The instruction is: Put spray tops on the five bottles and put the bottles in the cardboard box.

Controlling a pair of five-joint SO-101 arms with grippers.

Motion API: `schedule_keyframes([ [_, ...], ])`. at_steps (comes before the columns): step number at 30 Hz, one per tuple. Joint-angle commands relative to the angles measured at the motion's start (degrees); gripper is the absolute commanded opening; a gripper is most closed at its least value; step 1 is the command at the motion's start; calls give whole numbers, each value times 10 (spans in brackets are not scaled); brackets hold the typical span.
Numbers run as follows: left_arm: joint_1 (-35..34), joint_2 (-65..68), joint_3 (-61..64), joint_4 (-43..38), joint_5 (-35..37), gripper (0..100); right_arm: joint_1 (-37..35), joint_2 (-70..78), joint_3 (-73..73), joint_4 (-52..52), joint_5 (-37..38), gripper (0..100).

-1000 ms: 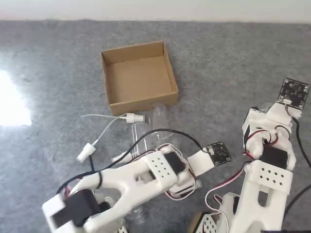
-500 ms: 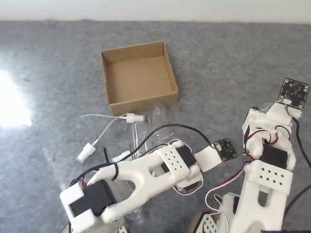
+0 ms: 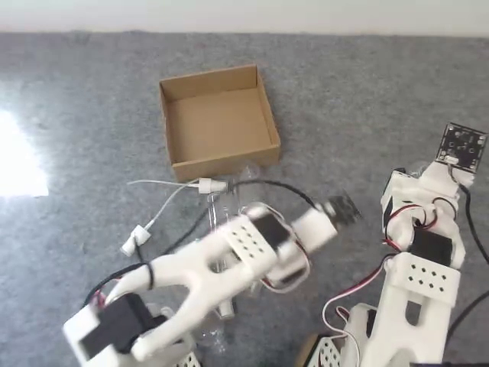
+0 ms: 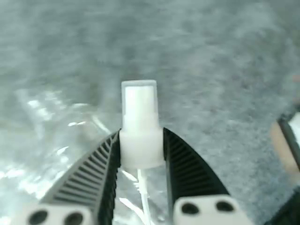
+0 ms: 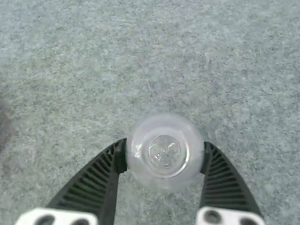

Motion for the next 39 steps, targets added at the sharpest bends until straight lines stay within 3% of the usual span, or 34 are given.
schedule_keyframes([
  [1,-69,-91,-29,36,-19,23,4,-19,-46,-13,-6,151],
  [10,-187,-206,-113,164,-37,23,3,-19,-45,-15,-6,151],
  [17,-280,-245,-183,261,-102,23,3,-19,-44,-15,-6,151],
  [33,-613,-273,-175,266,-202,23,-68,-19,-32,-9,-1,151],
  [39,-708,-274,-145,247,-240,23,-86,-18,-29,-9,-1,151],
])
